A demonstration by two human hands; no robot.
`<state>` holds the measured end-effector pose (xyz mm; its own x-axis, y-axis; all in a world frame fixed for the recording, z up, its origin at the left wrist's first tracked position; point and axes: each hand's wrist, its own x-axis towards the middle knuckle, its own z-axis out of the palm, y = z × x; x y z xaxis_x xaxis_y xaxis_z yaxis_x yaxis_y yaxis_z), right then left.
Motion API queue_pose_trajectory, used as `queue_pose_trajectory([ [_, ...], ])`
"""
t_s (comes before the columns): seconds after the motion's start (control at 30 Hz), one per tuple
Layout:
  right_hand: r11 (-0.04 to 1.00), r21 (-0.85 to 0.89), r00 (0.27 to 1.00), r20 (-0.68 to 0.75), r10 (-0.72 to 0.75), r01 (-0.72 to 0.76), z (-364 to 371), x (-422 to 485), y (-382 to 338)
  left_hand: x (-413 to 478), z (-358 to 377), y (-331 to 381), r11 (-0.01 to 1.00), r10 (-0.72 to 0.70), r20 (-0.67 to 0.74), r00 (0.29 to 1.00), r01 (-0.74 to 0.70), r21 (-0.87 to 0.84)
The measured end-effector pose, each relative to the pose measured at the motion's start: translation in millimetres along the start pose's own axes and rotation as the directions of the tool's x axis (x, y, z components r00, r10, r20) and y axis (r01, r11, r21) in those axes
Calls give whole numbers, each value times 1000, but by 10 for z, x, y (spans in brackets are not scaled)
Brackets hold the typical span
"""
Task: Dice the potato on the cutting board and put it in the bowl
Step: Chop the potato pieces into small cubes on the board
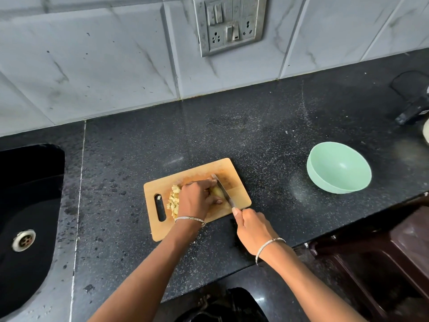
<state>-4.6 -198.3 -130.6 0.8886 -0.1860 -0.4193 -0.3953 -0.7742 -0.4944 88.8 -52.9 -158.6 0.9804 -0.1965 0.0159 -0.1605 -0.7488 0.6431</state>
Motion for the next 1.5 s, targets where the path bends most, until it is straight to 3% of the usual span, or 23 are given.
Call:
queue_pose_trajectory([
  [0.27, 997, -70, 996, -86, 11, -17, 78, 158, -226, 84, -68, 5, 994, 56, 83, 995, -63, 93],
  [0.47, 995, -95, 992, -123, 9, -21, 111, 125, -242, 203, -140, 63, 928, 244, 241, 939, -299, 224],
  [0.67, 993, -113, 990, -140, 18, -34, 132, 74, -243, 316, -166, 142, 864, 224, 373, 900, -361, 351],
  [0.9, 987, -152, 990, -140, 24, -45, 167, -94, -156, 320, -173, 165, 891, 196, 397, 897, -331, 310],
  [1.13, 978, -200, 998, -51, 46, -55, -106, -455, 209, 294, -193, 130, 938, 191, 380, 905, -283, 202],
  [1.3, 984, -175, 998, -64, 18, -29, -427, -368, 183, 203, -193, 40, 979, 157, 247, 956, -184, 89],
  [1.4, 992, -125, 996, -88, -9, -2, -303, -256, 17, 112, -162, 35, 999, 46, 101, 994, -47, 8],
  [1.5, 997, -73, 997, -77, -4, -2, -104, -178, -81, 28, -115, 63, 997, -53, 55, 997, 56, -58],
])
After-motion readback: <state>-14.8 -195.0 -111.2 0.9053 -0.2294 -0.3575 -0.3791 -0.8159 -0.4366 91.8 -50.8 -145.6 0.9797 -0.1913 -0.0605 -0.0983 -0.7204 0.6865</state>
